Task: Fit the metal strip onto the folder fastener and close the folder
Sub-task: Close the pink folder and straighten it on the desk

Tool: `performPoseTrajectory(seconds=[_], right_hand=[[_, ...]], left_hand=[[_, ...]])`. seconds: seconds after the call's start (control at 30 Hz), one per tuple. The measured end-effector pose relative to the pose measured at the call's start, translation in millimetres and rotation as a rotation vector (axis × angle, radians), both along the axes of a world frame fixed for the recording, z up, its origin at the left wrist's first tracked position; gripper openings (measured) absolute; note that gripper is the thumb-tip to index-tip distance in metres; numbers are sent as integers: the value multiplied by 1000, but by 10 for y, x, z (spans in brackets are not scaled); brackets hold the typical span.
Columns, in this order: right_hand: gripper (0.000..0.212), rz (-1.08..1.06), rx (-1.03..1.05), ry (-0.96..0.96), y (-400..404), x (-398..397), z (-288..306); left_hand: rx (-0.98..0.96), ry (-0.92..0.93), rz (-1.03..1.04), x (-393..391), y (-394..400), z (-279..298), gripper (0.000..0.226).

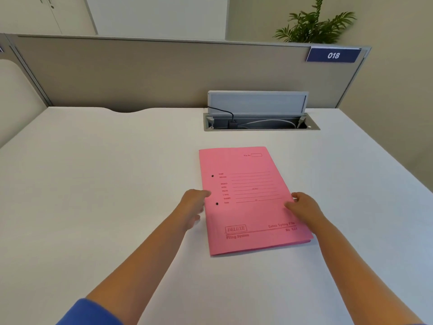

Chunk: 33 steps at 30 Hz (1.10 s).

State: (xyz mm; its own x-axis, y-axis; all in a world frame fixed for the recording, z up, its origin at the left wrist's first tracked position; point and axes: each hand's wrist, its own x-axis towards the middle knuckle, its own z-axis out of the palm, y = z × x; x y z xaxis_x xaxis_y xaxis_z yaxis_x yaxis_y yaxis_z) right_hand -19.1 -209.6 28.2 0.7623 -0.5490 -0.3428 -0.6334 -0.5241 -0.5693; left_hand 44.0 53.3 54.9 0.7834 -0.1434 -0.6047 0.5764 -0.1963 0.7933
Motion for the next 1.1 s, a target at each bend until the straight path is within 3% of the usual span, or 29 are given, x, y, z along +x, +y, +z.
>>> performPoseTrajectory(seconds=[0.13, 0.23, 0.43, 0.67, 0.9, 1.1], right_hand=[[39, 59, -187, 82, 83, 36, -52], [38, 54, -211, 94, 92, 60, -74], [25, 7, -89, 62, 97, 85, -94], [27, 5, 40, 26, 235, 164, -80], [31, 22, 208, -49, 459, 431, 0], [33, 69, 240, -125, 723, 829, 107]], left_hand=[[-32, 24, 43, -17, -52, -1, 9], [-65, 49, 105, 11, -59, -42, 9], [-59, 18, 170, 42, -37, -199, 20], [-155, -50, 199, 67, 57, -276, 39], [-239, -56, 320, 333, 366, -228, 42], [-146, -133, 334, 656, 646, -155, 42]])
